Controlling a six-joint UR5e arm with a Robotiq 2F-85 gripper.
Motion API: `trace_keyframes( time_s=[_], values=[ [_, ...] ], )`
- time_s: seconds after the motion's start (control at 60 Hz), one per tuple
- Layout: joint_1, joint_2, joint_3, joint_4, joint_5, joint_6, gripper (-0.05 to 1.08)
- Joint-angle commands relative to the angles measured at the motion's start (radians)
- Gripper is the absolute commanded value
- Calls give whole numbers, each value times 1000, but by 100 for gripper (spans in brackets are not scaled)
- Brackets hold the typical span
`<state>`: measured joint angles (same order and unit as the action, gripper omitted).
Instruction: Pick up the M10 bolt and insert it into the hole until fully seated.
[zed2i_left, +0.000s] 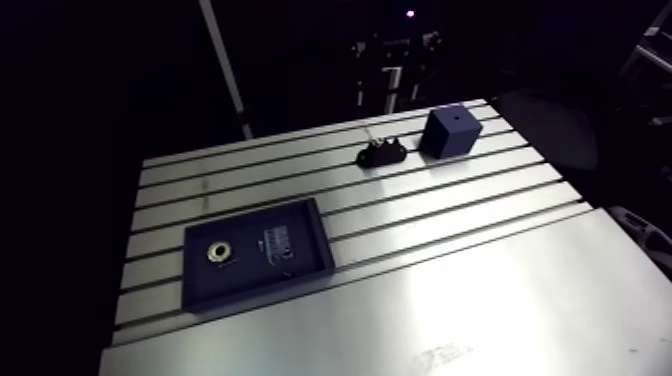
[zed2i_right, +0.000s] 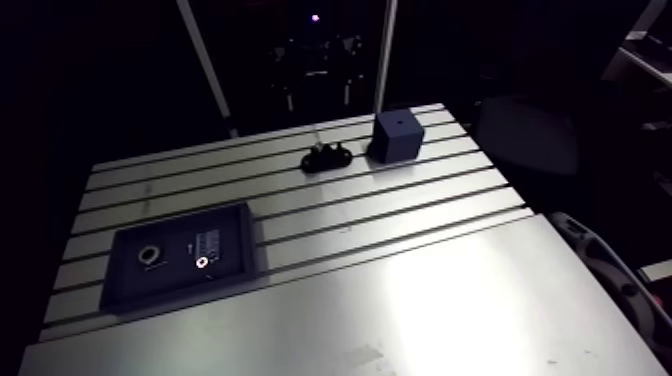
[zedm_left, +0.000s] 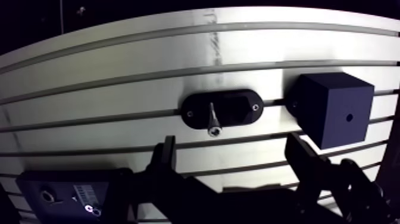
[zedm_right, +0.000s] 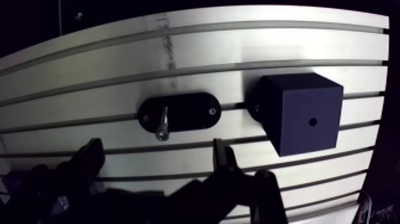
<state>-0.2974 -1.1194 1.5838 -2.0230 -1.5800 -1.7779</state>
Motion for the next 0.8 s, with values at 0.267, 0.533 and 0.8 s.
trace_keyframes(
  time_s=[0.267, 0.533, 0.8],
  values=[
    [20, -3, 59, -58, -13, 7, 1],
    [14, -1, 90, -102, -8, -17, 1],
    [11, 0, 103, -124, -6, -19, 6]
  ],
)
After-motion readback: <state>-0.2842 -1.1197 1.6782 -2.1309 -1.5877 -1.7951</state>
